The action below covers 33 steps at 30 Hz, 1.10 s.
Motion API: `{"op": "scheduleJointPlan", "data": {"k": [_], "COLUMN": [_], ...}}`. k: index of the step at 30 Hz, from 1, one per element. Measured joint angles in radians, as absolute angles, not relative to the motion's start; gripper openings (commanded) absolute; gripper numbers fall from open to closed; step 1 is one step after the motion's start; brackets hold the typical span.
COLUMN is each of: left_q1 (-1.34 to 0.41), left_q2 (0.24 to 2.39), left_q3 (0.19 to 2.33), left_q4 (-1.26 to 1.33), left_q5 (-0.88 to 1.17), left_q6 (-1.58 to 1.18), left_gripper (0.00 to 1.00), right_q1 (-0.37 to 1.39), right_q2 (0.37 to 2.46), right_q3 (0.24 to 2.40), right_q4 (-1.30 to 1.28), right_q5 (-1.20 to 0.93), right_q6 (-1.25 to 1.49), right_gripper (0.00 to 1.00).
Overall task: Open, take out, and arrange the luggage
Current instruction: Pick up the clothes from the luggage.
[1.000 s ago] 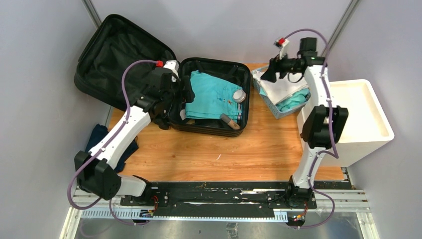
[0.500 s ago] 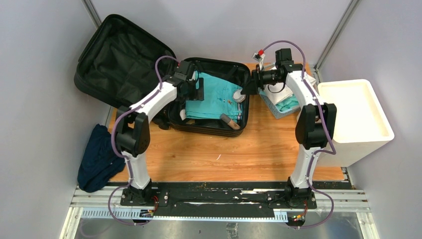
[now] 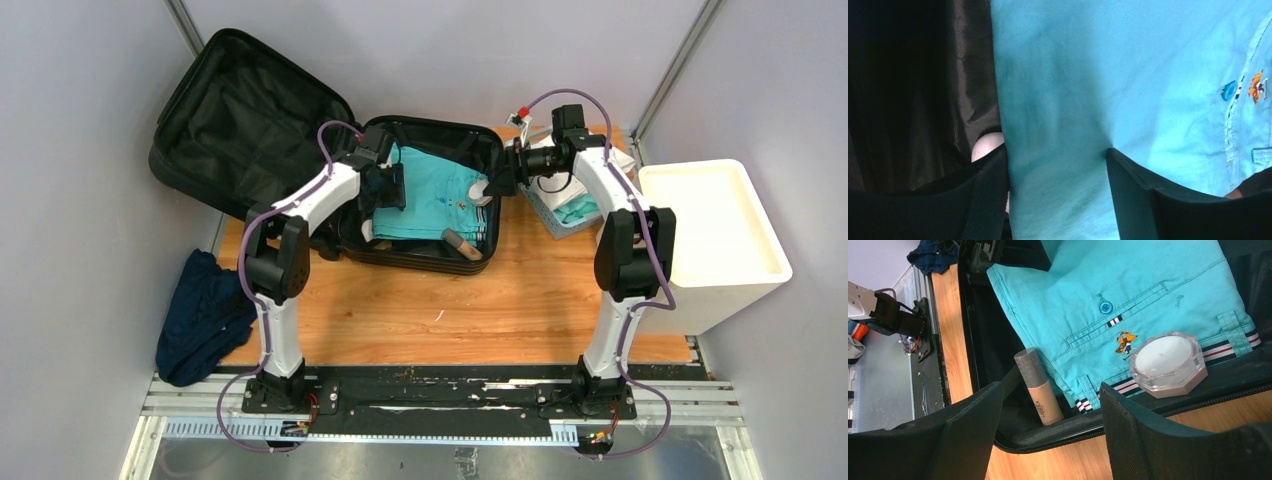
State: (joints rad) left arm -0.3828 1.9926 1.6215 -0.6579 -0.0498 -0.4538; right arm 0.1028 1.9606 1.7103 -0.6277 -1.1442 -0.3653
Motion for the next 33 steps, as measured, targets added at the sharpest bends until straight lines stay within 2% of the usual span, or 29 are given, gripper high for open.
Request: {"op": "scheduleJointPlan", "data": {"k": [2,4,5,7,9,15,23,33], "left_q1": [-0.382,-0.382,-0.381,-0.377,-0.372,-0.348,-0.354,-0.355], "left_q2": [1.987,1.973,1.967,1.952,1.934,1.881,1.846,1.834], "left_q3": [1.621,1.622,1.622,1.621,1.604,1.546,1.664,1.724], "left_q4": [-0.659,-0.661,-0.661,-0.653,-0.615,-0.525,-0.525,-0.485], "left_q5": [-0.038,-0.015,-0.001,0.037,0.081,0.164,0.229,0.294], "left_q6": [-0.465,-0.48,-0.486,-0.5,-0.52,-0.553,-0.52,-0.664], "left_gripper": [0.62,0.5,0.41,0.17,0.01,0.0,0.0,0.0], "right_q1": [0.103,0.103,0.103,0.103,0.103,0.103,0.103,0.126], "right_q2": [1.961,1.961,1.961,1.961,1.961,1.961,1.961,1.961], "right_q3": [1.71,1.71,1.71,1.71,1.71,1.71,1.72,1.837], "right_q4": [-0.627,-0.626,-0.625,-0.622,-0.621,-0.621,-0.622,-0.623], "right_q5": [-1.144,-1.144,-1.144,-1.144,-1.144,-1.144,-1.167,-1.25], "right_q6": [-0.363,-0.362,-0.361,-0.359,-0.358,-0.358,-0.355,-0.353], "right_gripper": [0.73,0.73,0.73,0.73,0.73,0.73,0.73,0.73]}}
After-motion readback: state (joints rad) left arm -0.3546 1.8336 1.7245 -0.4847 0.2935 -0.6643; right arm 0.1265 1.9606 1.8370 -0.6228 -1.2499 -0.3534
